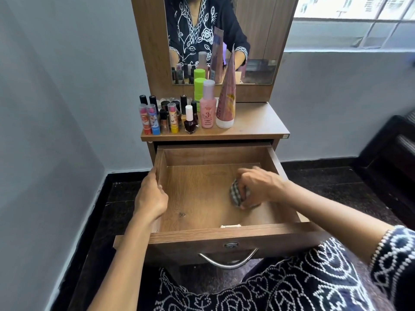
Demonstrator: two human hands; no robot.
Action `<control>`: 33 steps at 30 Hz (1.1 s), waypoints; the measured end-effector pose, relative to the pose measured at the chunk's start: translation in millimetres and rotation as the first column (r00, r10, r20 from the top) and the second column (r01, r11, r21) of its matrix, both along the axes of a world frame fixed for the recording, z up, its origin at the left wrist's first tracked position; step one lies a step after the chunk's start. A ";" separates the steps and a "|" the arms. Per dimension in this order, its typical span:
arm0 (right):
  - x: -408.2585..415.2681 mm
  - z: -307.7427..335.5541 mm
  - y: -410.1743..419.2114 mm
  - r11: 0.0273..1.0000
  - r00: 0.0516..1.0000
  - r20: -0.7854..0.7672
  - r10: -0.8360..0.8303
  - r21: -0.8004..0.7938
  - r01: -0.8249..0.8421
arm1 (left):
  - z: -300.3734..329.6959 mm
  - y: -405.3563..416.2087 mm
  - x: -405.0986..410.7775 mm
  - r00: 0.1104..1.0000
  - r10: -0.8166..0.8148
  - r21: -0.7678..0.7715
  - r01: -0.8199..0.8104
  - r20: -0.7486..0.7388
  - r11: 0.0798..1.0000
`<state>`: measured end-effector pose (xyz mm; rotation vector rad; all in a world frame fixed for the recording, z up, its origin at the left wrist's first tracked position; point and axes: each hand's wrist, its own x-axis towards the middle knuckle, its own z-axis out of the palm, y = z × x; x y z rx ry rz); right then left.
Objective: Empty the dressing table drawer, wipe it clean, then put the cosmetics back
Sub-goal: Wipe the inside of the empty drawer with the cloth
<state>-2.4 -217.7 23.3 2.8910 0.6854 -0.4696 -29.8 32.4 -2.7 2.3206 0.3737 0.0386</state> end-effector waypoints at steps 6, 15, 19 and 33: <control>9.9 -2.4 15.0 0.998 0.999 0.047 0.015 0.063 -0.018 | 0.3 -0.6 -1.6 1.000 -0.009 -0.024 0.010 0.016 1.000; -27.5 0.7 -0.2 0.969 0.952 -0.199 0.231 0.139 -0.206 | 0.3 0.1 -2.2 0.999 -0.015 -0.030 0.016 0.033 0.999; -2.8 2.2 -10.5 0.987 0.985 -0.124 0.118 0.123 -0.103 | 1.6 -0.2 -2.5 0.999 -0.019 -0.025 0.019 0.033 1.000; -23.3 -2.5 0.4 0.954 0.936 -0.198 0.292 0.126 -0.271 | 3.4 -1.7 -4.6 1.000 -0.013 -0.020 0.014 0.019 1.000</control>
